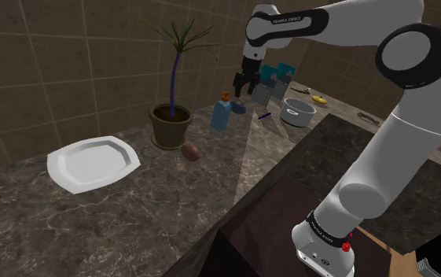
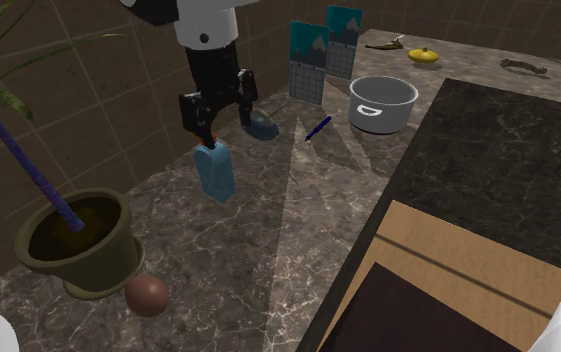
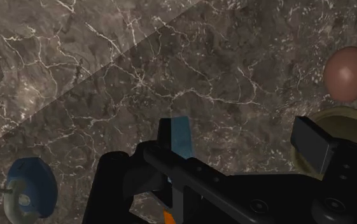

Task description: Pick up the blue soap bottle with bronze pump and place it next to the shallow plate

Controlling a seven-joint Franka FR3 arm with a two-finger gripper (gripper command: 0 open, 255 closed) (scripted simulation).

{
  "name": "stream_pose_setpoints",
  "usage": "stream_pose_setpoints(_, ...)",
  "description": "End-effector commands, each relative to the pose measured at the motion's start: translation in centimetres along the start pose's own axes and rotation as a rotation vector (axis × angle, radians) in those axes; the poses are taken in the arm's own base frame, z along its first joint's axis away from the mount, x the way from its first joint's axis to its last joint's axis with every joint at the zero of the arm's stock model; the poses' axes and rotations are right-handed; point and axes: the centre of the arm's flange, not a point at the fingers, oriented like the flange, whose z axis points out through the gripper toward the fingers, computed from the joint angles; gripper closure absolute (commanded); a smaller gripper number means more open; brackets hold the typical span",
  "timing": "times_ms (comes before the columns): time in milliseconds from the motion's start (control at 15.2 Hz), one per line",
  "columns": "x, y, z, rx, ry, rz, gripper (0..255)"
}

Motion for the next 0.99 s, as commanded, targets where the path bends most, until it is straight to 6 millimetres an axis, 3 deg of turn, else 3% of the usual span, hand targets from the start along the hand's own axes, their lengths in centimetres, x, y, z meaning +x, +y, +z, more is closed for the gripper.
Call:
stream_pose_setpoints(0,2.5,0.4,1.1,0.006,-0.014,-0.002,0)
stream_pose_setpoints(792,17.5,4.3,8.5,0.043,-0.099,-0.009,0)
stream_pose_setpoints(924,18.1,4.4,9.4,0.045,-0.103,-0.009,0)
